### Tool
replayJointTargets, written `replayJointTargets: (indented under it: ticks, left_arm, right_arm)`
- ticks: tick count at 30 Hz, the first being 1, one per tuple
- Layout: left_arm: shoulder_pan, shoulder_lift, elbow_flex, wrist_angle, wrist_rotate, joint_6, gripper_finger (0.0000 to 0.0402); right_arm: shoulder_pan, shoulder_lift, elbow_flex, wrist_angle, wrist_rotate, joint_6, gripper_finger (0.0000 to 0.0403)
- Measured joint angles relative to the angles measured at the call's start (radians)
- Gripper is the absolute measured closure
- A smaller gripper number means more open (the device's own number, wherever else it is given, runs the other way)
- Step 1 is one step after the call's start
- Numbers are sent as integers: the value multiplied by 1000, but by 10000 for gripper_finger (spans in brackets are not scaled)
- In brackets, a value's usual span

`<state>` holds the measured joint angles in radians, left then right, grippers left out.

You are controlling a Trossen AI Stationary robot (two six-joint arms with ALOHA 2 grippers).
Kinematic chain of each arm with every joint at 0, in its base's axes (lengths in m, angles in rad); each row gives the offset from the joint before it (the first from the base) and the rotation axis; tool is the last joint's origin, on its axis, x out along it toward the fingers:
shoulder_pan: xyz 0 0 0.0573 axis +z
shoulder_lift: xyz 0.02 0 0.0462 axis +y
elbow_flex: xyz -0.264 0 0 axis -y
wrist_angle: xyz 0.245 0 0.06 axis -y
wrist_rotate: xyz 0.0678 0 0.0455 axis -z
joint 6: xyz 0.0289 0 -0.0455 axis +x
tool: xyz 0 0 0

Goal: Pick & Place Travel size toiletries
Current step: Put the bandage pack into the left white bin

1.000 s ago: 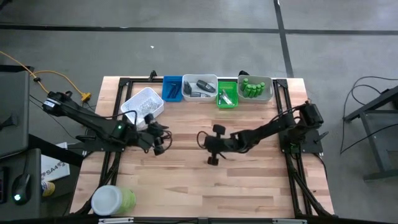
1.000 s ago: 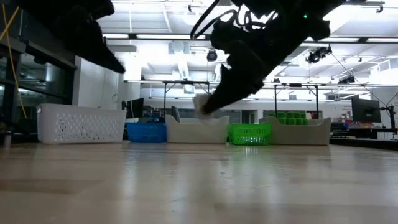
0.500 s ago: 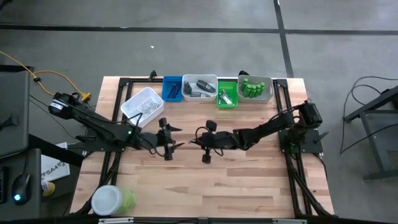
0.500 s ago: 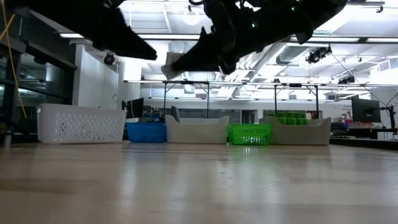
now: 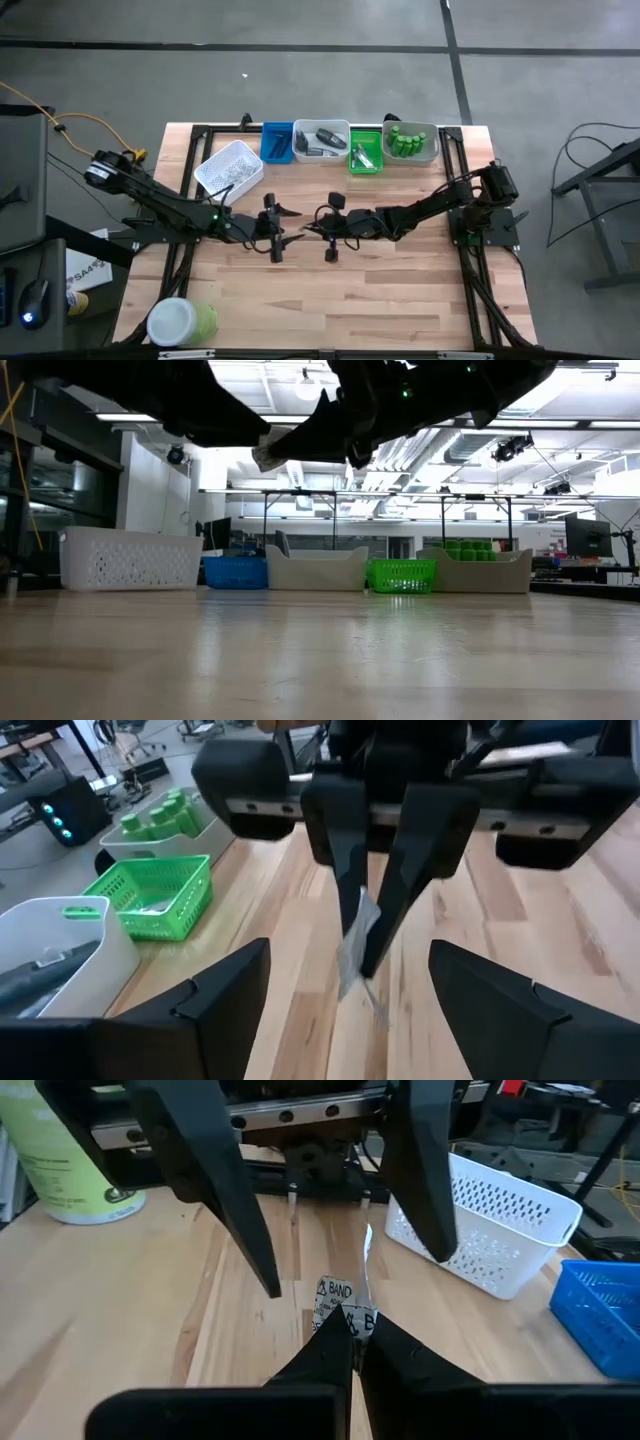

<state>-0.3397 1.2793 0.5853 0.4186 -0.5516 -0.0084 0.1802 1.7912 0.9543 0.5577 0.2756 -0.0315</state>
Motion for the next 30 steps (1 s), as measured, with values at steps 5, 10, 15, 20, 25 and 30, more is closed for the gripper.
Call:
replayJointTargets:
  ticks: [5,10,15,20,25,30]
  left_arm:
    - [0,11,0,28,15,-20,146]
    - [0,11,0,26,22,-63,183]
    - [0,11,0,26,29,-79,238]
    - [0,11,0,27,66,-84,290]
    - [0,11,0,28,66,-101,335]
    - [0,11,0,28,65,-102,390]
  right_arm:
    - [0,0,0,0,-16,0,399]
    - [1,0,0,1,-16,-3,399]
    - [1,0,0,2,-17,-3,399]
    - [1,0,0,8,-18,-3,399]
    - [1,0,0,8,-23,-3,399]
    - [2,0,0,7,-25,-3,399]
